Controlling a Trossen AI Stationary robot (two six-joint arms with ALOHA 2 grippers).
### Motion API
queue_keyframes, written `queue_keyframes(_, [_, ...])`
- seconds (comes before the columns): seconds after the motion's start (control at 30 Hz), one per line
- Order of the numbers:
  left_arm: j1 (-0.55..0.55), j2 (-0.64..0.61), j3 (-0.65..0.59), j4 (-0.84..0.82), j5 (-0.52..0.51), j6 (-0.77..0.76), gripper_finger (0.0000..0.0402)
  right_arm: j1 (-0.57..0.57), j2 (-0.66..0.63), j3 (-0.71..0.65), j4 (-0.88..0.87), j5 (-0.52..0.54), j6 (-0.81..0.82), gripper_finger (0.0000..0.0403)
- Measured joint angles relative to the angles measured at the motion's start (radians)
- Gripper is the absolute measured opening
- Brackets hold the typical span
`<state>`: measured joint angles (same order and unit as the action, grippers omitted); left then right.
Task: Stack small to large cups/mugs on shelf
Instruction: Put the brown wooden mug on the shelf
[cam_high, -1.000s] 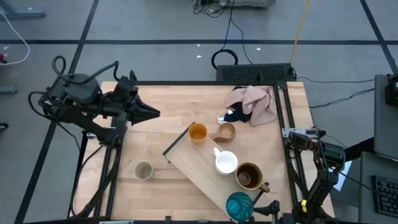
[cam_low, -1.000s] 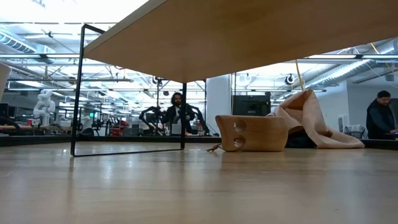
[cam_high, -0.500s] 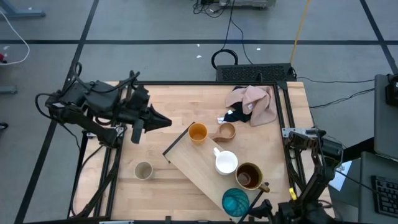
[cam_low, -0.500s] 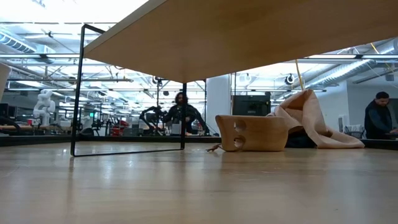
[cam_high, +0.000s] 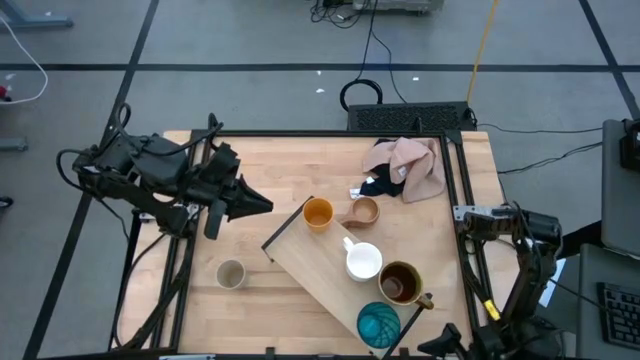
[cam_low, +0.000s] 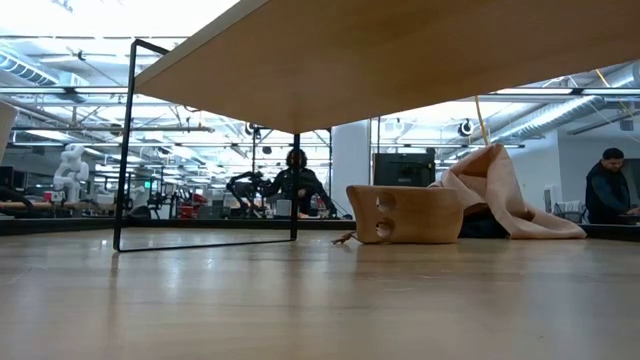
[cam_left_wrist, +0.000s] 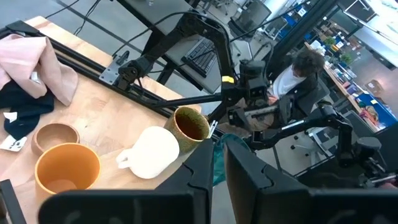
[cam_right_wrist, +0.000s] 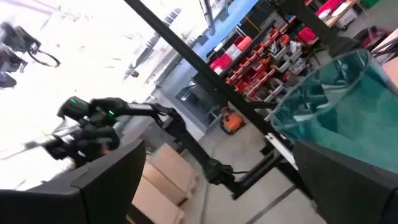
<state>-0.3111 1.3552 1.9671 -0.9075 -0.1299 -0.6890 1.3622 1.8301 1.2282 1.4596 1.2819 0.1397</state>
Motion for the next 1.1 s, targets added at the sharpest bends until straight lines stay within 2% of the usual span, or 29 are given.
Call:
queue_keyframes(0.07, [0.0,0.0,0.0,-0.001,0.0,0.005,0.0037,-0.003,-0.018,0.0,0.012,-0.03,0.031,0.04])
queue_keyframes(0.17, [0.0,0.0,0.0,-0.006,0.0,0.026,0.0037,-0.015,-0.059,0.0,0.01,-0.143,0.031,0.04])
queue_keyframes(0.23, [0.0,0.0,0.0,-0.018,-0.001,0.027,0.0037,-0.022,-0.094,0.001,0.006,-0.154,0.04,0.04])
queue_keyframes(0.33, [0.0,0.0,0.0,-0.032,-0.001,0.03,0.0037,-0.024,-0.134,0.002,-0.047,-0.15,0.054,0.04])
queue_keyframes(0.43, [0.0,0.0,0.0,-0.043,0.008,0.042,0.0037,-0.024,-0.171,0.001,-0.1,-0.057,0.04,0.04])
queue_keyframes(0.5, [0.0,-0.001,0.0,-0.056,0.055,0.051,0.0037,-0.024,-0.194,0.001,-0.105,-0.043,0.107,0.04])
queue_keyframes(0.63, [-0.001,-0.002,0.0,-0.106,0.16,0.04,0.0037,-0.039,-0.219,0.001,-0.116,-0.083,0.119,0.04])
queue_keyframes(0.73, [-0.015,-0.002,0.0,-0.158,0.209,0.034,0.0037,-0.061,-0.241,0.001,-0.111,-0.078,0.059,0.04])
queue_keyframes(0.9, [-0.058,-0.002,0.0,-0.318,0.213,0.005,0.0037,-0.078,-0.295,0.001,-0.112,-0.078,-0.106,0.0397])
queue_keyframes(1.1, [-0.099,-0.002,0.0,-0.474,0.095,-0.041,0.0037,-0.092,-0.371,0.001,-0.114,-0.077,-0.313,0.0359])
